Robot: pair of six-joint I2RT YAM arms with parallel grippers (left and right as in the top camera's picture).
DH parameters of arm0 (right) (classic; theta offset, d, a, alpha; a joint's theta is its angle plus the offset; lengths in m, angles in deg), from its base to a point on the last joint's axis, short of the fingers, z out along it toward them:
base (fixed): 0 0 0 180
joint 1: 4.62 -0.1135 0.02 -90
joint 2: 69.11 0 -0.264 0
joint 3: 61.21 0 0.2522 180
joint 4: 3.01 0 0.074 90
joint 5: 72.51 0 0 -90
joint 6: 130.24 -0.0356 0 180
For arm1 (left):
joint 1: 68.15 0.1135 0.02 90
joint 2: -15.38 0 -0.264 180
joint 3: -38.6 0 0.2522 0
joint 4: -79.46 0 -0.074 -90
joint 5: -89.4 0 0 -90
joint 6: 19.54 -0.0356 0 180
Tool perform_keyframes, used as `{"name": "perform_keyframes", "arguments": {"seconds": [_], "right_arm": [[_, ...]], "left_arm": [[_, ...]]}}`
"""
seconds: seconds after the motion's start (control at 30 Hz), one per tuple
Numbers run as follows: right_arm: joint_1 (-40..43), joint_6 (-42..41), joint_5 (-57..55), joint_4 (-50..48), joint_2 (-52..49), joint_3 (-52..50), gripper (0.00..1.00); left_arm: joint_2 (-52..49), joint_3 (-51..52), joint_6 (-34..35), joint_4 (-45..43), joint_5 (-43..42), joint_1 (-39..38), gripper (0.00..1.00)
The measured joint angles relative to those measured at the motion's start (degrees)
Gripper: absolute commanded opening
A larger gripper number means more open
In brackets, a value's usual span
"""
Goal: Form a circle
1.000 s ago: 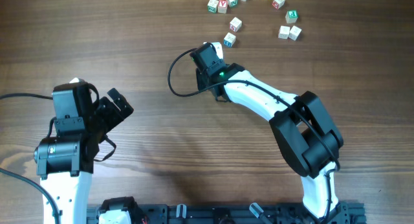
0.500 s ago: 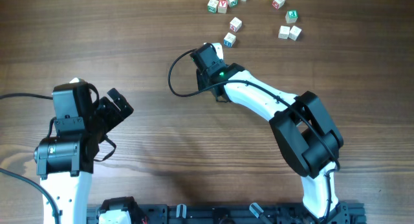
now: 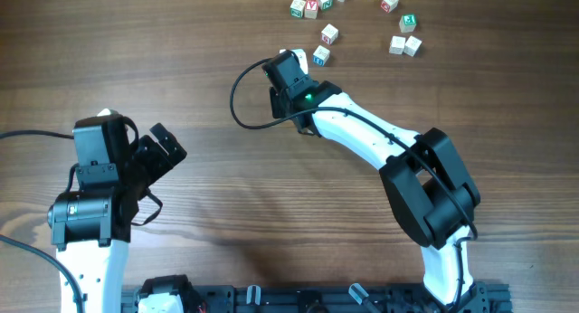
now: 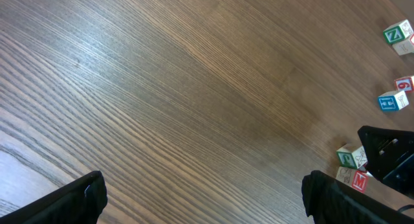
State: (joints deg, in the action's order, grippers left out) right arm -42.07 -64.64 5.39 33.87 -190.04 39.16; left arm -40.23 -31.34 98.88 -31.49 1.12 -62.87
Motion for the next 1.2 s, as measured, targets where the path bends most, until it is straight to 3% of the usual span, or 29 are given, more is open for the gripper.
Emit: {"name": "perform_keyframes", "arguments": {"seconds": [0.23, 0.47, 0.67, 1.2], "right_arm": [[0.0, -3.54, -4.85, 6.86, 1.07, 0.11, 0.04], [2.47, -4.76, -8.74, 5.16, 2.08, 0.11, 0.05], [7.78, -4.26, -5.81, 3.13, 2.05, 0.11, 0.05], [7.39, -2.34, 1.53, 3.48, -0.39, 0.11, 0.05]], "left_arm": [[-0.02, 0.0, 0.0, 0.0, 0.0, 0.0, 1.0], [0.0, 0.0, 0.0, 0.0, 0.0, 0.0, 1.0], [-0.02, 0.0, 0.0, 0.0, 0.0, 0.0, 1.0], [-0.02, 0.0, 0.0, -0.02, 0.0, 0.0, 1.0]]}}
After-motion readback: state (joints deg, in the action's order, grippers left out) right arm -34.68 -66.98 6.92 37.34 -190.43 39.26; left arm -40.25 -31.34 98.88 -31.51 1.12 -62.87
